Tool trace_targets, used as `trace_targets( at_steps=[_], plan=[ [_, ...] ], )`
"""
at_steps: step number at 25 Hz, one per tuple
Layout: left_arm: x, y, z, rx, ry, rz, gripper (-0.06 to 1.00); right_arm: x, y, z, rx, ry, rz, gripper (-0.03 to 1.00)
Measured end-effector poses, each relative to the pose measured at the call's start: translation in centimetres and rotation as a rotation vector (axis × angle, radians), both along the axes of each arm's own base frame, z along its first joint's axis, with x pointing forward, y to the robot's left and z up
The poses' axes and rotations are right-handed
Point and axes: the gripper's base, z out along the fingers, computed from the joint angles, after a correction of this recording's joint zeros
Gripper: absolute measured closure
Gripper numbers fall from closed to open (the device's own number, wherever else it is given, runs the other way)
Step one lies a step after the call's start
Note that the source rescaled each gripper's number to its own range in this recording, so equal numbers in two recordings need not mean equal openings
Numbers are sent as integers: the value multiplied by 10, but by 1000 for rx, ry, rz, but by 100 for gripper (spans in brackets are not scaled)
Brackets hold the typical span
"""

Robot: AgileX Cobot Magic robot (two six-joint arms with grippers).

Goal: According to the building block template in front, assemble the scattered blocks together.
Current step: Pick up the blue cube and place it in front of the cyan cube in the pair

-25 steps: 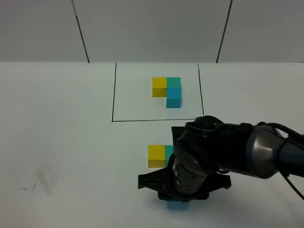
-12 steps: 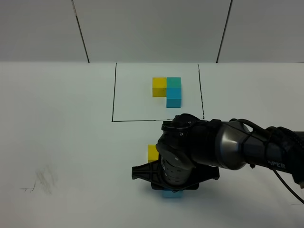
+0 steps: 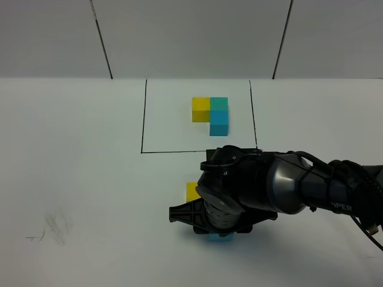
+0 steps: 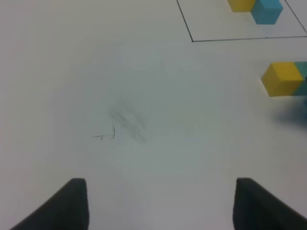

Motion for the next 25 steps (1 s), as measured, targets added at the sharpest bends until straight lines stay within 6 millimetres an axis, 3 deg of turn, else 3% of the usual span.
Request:
trace_targets(
  at_steps=[6,15,25],
  plan=[
    [0,0,0,0,0,0,55,7,7,9,-38,16,29,78],
    [0,0,0,0,0,0,55,5,9,6,-16,65,15,78],
    [0,0,0,0,0,0,55,17,16,0,-40,95,25,78]
  ],
)
